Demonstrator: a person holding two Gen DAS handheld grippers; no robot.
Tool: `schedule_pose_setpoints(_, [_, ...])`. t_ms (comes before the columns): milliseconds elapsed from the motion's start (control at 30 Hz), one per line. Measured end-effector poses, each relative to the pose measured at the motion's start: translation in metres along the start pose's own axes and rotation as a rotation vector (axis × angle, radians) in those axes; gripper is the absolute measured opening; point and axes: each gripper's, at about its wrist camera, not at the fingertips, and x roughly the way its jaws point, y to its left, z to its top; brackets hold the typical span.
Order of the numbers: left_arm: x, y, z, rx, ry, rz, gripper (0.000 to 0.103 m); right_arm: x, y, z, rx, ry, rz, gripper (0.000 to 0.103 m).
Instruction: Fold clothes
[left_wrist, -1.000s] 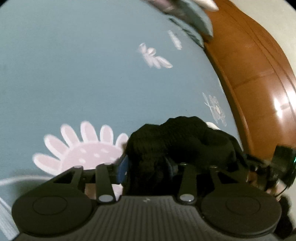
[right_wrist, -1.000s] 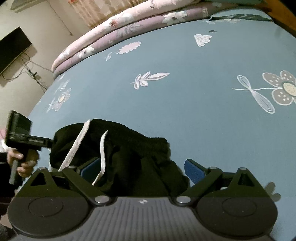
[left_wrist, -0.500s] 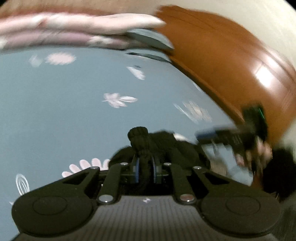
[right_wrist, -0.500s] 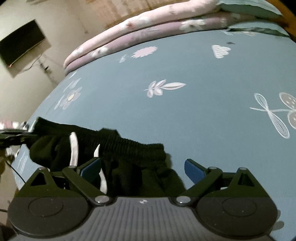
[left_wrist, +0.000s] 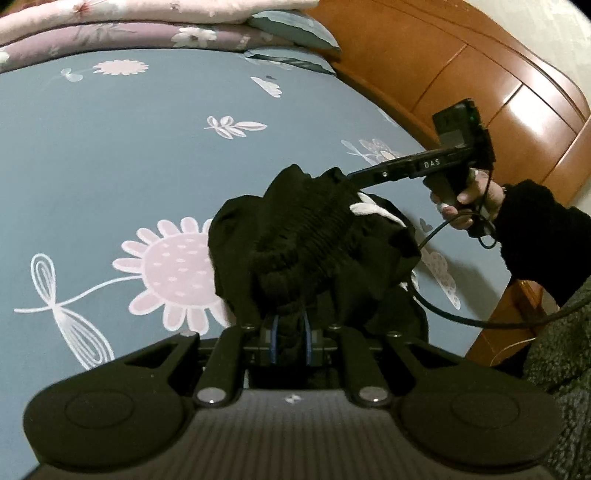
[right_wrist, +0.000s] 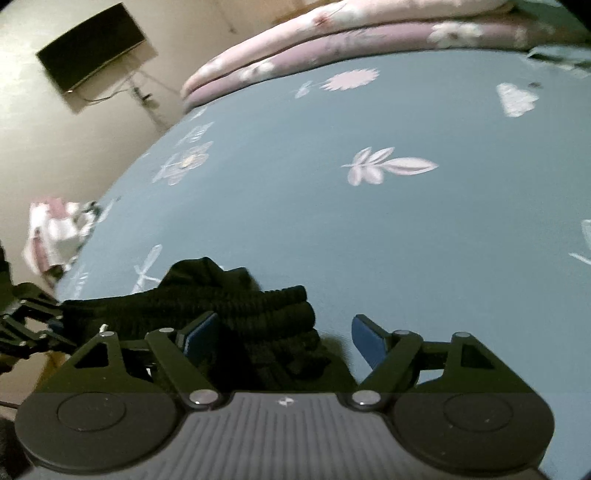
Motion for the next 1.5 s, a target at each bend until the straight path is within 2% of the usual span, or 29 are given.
schedule_pose_setpoints(67, [0.002, 0.006, 0.0, -0.027, -0.001, -0.015, 0.011, 0.01, -0.011, 0.002, 0.035, 0.044, 0.077, 0.095])
schedule_pose_setpoints(133, [0.006, 0.009, 0.001, -0.04, 0.001, -0.013, 0.011, 0.016, -0.022, -0.001, 0.097, 0.064, 0.118, 0.095])
schedule_pose_setpoints(233, [0.012, 0.013, 0.002, -0.055, 0.006, -0.007, 0.011, 0.014, -0.024, -0.005, 0.135, 0.069, 0.155, 0.085])
schedule_pose_setpoints(467, [0.026, 0.025, 0.007, -0.069, -0.001, 0.008, 0.017, -0.034, 0.031, -0.01, -0.07, 0.055, 0.121, 0.082])
schedule_pose_setpoints(533, [0.03, 0.03, 0.009, -0.078, -0.021, -0.008, 0.022, -0.046, 0.044, -0.012, -0.118, 0.062, 0.12, 0.082])
schedule_pose_setpoints(600, [0.036, 0.036, 0.011, -0.088, -0.029, -0.033, 0.033, -0.051, 0.049, -0.014, -0.14, 0.08, 0.128, 0.083])
schedule_pose_setpoints(633, [0.04, 0.038, 0.011, -0.091, -0.027, -0.044, 0.041, -0.051, 0.049, -0.016, -0.134, 0.089, 0.127, 0.083])
schedule_pose_setpoints(733, [0.052, 0.045, 0.012, -0.102, -0.018, -0.079, 0.042, -0.046, 0.044, -0.024, -0.11, 0.124, 0.101, 0.083])
schedule_pose_setpoints(833, [0.053, 0.048, 0.011, -0.117, -0.021, -0.068, 0.04, -0.034, 0.031, -0.033, -0.055, 0.147, 0.072, 0.082])
schedule_pose_setpoints(933, [0.053, 0.051, 0.01, -0.132, -0.024, -0.052, 0.043, -0.029, 0.022, -0.04, -0.015, 0.143, 0.063, 0.082])
schedule_pose_setpoints(1033, [0.05, 0.054, 0.008, -0.158, -0.038, -0.041, 0.044, -0.03, 0.017, -0.037, 0.018, 0.108, 0.091, 0.082])
schedule_pose_setpoints(1100, [0.046, 0.057, 0.005, -0.192, -0.052, -0.041, 0.055, -0.031, 0.018, -0.034, 0.018, 0.097, 0.106, 0.082])
schedule_pose_setpoints(1167, [0.047, 0.059, 0.002, -0.214, -0.041, -0.036, 0.058, -0.029, 0.022, -0.033, 0.005, 0.109, 0.109, 0.08])
schedule_pose_setpoints(1233, [0.055, 0.063, -0.002, -0.252, -0.01, -0.049, 0.058, -0.026, 0.027, -0.034, -0.015, 0.129, 0.1, 0.075])
schedule_pose_setpoints(1300, [0.06, 0.065, -0.005, -0.296, 0.009, -0.081, 0.055, -0.022, 0.033, -0.037, -0.041, 0.156, 0.063, 0.063])
schedule_pose_setpoints(1333, [0.061, 0.064, -0.005, -0.298, 0.005, -0.093, 0.046, -0.021, 0.035, -0.038, -0.048, 0.166, 0.035, 0.061])
schedule_pose_setpoints(1367, [0.061, 0.063, -0.005, -0.295, -0.001, -0.105, 0.026, -0.02, 0.037, -0.039, -0.058, 0.174, 0.006, 0.056])
schedule_pose_setpoints(1400, [0.06, 0.062, -0.004, -0.298, -0.001, -0.116, 0.018, -0.021, 0.04, -0.04, -0.066, 0.173, -0.012, 0.053])
schedule_pose_setpoints(1433, [0.059, 0.06, -0.002, -0.294, -0.003, -0.111, 0.016, -0.023, 0.043, -0.041, -0.072, 0.169, -0.026, 0.051])
schedule_pose_setpoints(1500, [0.055, 0.054, 0.004, -0.263, -0.013, -0.073, 0.014, -0.027, 0.051, -0.042, -0.089, 0.16, -0.053, 0.039])
